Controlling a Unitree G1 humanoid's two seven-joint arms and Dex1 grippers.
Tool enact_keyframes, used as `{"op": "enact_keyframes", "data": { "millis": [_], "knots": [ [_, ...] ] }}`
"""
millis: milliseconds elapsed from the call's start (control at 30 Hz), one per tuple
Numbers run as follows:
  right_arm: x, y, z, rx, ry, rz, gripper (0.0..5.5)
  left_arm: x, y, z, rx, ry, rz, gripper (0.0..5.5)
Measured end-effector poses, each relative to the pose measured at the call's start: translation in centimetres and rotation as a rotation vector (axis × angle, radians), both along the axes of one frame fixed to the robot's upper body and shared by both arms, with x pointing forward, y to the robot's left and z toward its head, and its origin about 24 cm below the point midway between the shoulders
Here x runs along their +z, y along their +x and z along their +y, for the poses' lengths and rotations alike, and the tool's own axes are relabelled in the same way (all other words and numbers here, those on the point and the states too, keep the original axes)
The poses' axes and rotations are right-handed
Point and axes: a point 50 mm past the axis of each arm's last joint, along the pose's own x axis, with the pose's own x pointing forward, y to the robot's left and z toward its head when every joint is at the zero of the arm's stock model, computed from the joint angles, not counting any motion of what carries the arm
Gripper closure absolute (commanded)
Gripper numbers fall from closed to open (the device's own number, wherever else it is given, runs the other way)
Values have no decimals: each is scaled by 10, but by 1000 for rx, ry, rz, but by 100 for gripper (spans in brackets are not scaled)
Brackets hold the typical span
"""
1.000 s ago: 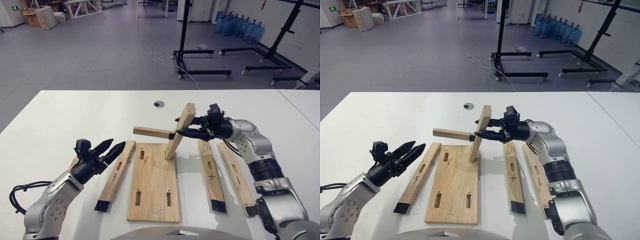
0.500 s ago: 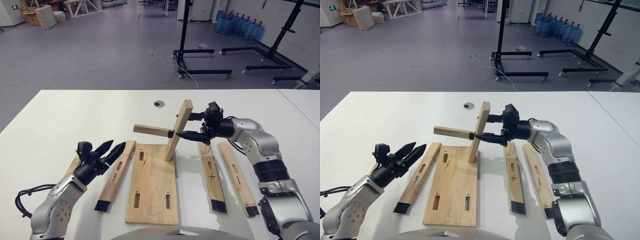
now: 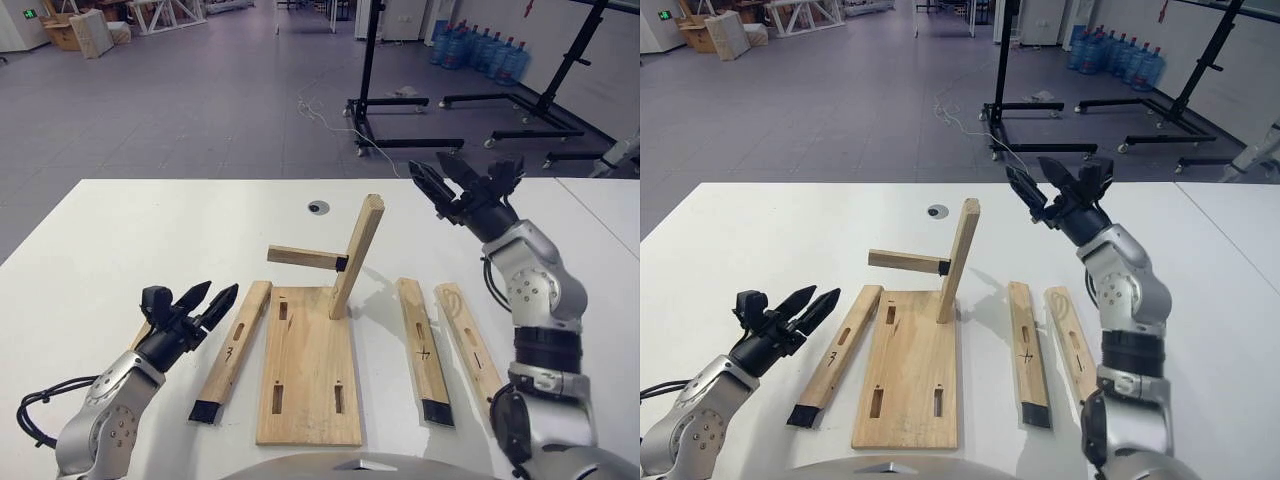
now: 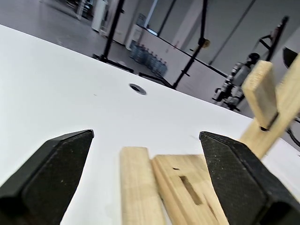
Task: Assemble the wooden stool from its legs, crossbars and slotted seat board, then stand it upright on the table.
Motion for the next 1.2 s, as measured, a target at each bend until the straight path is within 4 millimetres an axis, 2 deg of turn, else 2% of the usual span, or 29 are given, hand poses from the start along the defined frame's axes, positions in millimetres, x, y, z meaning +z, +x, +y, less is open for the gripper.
{"op": "enact_keyframes", "data": {
  "millis": [133,167,333,533,633,800,933,1200],
  "knots": [
    [-36,-24,11,-155,-28,164,108,-13,-18,-5,68,-14,53,137],
    [-39,-26,11,-183,-62,187,108,-13,-20,-8,74,-14,48,137],
    [-55,-45,-9,-358,-417,296,108,-15,-31,-14,158,-12,48,137],
    [-79,-97,-24,-328,-570,623,108,-20,-57,-24,209,-3,97,137],
    [-86,-120,-33,-329,-615,762,108,-22,-64,-31,199,-8,115,137],
    [-93,-141,-38,-284,-679,892,108,-23,-74,-37,186,-9,142,137],
    [-100,-150,-41,-228,-733,1009,166,-19,-75,-39,185,-8,136,137],
    [-101,-143,-41,-167,-715,1062,302,-18,-67,-47,163,-24,119,137]
  ]
}}
